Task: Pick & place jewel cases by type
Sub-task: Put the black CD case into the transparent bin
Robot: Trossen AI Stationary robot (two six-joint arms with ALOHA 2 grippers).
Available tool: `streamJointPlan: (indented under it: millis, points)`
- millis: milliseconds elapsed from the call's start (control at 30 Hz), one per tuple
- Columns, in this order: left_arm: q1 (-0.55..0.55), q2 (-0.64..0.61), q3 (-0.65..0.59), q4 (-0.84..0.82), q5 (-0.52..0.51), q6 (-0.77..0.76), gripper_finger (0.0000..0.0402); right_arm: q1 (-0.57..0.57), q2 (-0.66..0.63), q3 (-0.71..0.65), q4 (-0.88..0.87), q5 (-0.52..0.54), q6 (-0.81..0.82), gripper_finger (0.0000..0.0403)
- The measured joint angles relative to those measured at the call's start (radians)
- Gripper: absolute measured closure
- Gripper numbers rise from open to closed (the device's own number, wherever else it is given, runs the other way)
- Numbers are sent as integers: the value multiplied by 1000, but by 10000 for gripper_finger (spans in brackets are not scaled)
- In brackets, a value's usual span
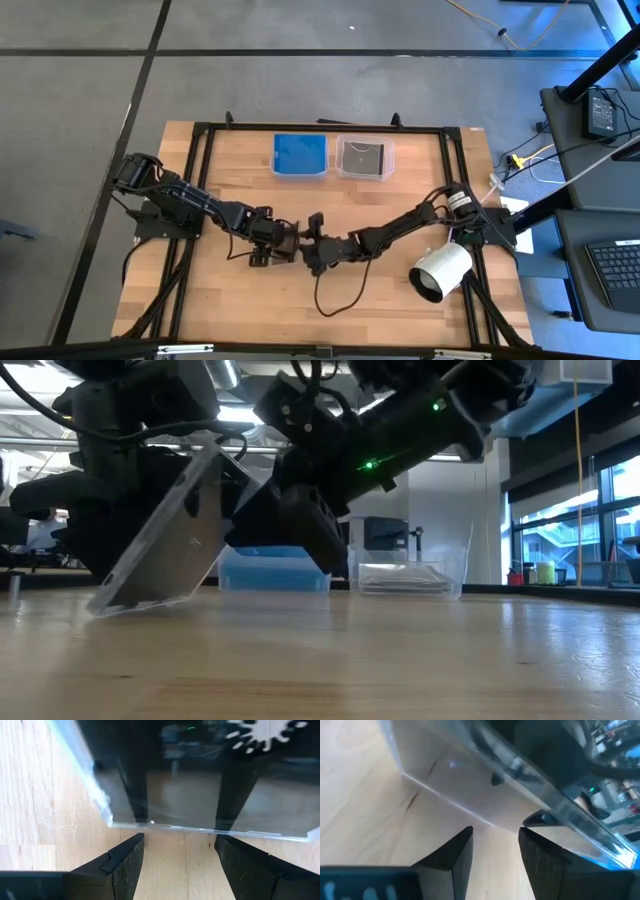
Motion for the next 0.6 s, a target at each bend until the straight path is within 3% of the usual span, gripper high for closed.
streamJointPlan:
  millis: [233,600]
  points:
    - [0,0,-1,6,-1,3,155,45,-1,0,41,111,-121,240]
    - [0,0,-2,10,-2,-11,155,66,-2,0,69,211,-135,240]
